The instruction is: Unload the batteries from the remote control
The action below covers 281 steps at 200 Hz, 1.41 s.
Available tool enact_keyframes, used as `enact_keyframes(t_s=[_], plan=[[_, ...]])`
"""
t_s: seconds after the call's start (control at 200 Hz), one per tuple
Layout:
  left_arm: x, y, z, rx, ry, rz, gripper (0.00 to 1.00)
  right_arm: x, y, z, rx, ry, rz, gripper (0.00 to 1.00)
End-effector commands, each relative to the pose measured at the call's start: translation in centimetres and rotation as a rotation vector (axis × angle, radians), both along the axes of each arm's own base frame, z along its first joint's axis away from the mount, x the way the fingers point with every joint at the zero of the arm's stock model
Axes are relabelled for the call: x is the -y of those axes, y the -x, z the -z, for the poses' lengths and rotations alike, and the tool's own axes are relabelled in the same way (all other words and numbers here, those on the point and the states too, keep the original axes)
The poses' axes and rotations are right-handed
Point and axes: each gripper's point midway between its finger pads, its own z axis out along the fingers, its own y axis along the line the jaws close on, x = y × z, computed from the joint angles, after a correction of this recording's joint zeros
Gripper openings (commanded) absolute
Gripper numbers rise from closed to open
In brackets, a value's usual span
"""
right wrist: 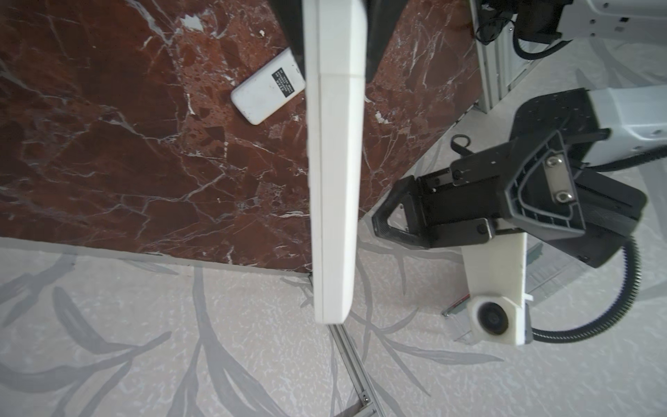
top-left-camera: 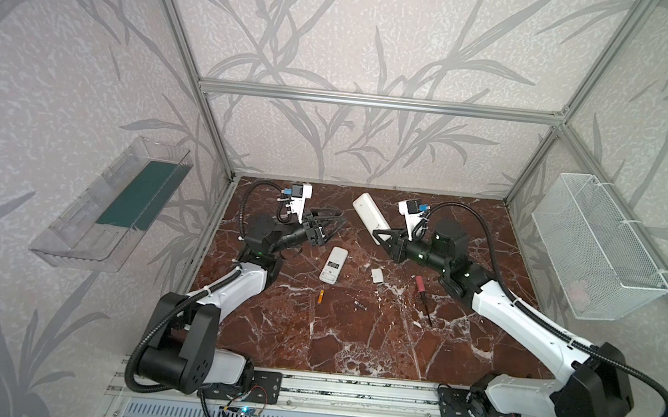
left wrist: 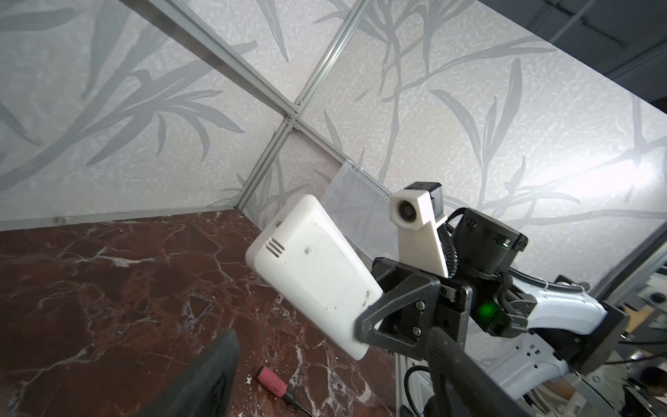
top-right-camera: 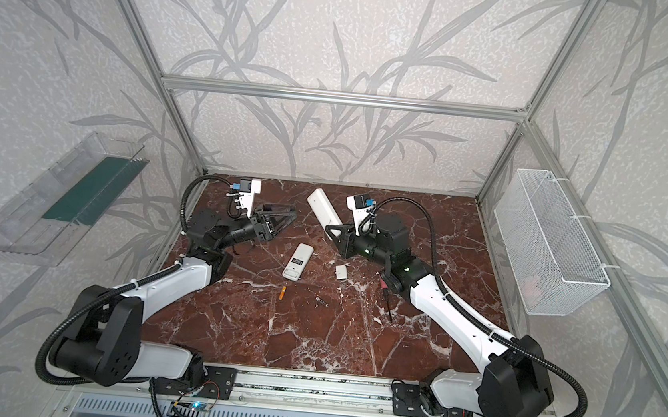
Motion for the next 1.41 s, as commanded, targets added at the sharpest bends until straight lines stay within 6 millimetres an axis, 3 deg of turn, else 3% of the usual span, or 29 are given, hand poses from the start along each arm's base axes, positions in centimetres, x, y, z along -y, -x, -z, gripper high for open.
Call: enact_keyframes(t_s=[0.0, 0.23, 0.515, 0.756, 0.831, 0.916, 0.966, 1.141, 1.256, 1.401], plan=[[1.1, 2.3, -3.1, 0.134, 0.036, 0.122, 0.83, -1.0, 1.0, -3.9, 0.027, -0.118, -0.088, 0.11], [1.7, 2.2, -4.2, 0.089, 0.088, 0.205, 0.78, -2.0, 2.4, -5.1, 0.017, -0.153, -0.2, 0.1], [2.9, 2.2, -4.5, 0.078, 0.087, 0.255, 0.71, -2.9, 2.7, -4.8, -0.003, -0.167, -0.265, 0.1], [4.0, 1.6, -3.8, 0.026, 0.106, 0.267, 0.33, -2.9, 1.4, -3.4, -0.067, -0.186, -0.242, 0.13], [4.0, 1.0, -3.3, 0.005, 0.11, 0.255, 0.21, -2.5, 0.4, -2.5, -0.105, -0.184, -0.207, 0.18], [3.8, -0.4, -2.1, -0.062, 0.129, 0.213, 0.15, -2.1, -0.6, -0.8, -0.156, -0.158, -0.157, 0.19], [3.8, -1.0, -1.5, -0.088, 0.153, 0.185, 0.13, -1.8, -1.1, -0.2, -0.175, -0.149, -0.137, 0.25], [3.7, -2.5, 0.4, -0.155, 0.176, 0.119, 0.09, -1.3, -2.1, 0.7, -0.21, -0.156, -0.092, 0.62], [3.5, -3.6, 1.6, -0.204, 0.187, 0.072, 0.09, 0.0, -3.4, 1.4, -0.242, -0.177, -0.003, 0.73], [3.0, -5.4, 4.2, -0.285, 0.178, -0.023, 0.08, 2.1, -5.2, 3.2, -0.308, -0.215, 0.13, 0.74]])
